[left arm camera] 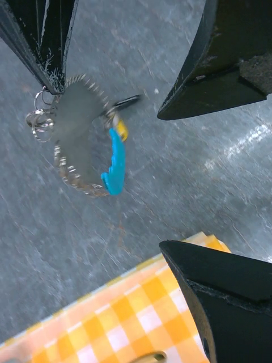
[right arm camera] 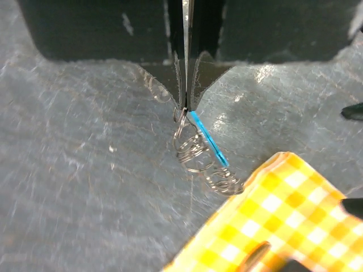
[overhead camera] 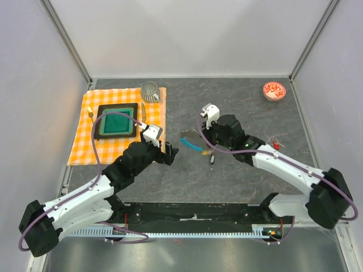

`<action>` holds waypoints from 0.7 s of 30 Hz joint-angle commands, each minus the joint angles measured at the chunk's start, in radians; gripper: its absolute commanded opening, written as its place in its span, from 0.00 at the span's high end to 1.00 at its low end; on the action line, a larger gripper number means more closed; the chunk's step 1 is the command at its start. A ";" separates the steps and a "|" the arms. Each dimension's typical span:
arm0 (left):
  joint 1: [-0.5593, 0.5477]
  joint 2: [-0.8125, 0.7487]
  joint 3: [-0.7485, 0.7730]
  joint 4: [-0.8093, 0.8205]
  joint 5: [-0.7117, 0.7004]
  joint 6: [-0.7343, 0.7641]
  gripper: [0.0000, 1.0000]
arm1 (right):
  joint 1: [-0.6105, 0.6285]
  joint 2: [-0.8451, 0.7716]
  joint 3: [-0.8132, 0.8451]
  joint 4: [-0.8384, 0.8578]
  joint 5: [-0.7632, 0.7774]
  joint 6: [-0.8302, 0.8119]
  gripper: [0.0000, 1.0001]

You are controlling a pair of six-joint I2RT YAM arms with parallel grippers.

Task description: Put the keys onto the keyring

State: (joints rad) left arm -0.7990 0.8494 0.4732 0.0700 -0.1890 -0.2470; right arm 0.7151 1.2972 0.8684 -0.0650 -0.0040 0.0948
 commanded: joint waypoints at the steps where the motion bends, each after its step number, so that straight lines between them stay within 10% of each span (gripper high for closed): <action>1: -0.003 -0.033 0.028 0.134 0.097 -0.032 0.07 | 0.012 -0.160 -0.040 0.053 -0.132 -0.211 1.00; 21: -0.003 0.033 -0.007 0.448 0.592 0.227 0.11 | 0.015 -0.430 -0.301 0.303 -0.474 -0.213 0.98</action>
State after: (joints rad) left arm -0.7990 0.8177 0.4198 0.4400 0.2756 -0.1154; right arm 0.7277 0.9096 0.5774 0.0982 -0.3634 -0.1089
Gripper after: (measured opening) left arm 0.894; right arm 0.016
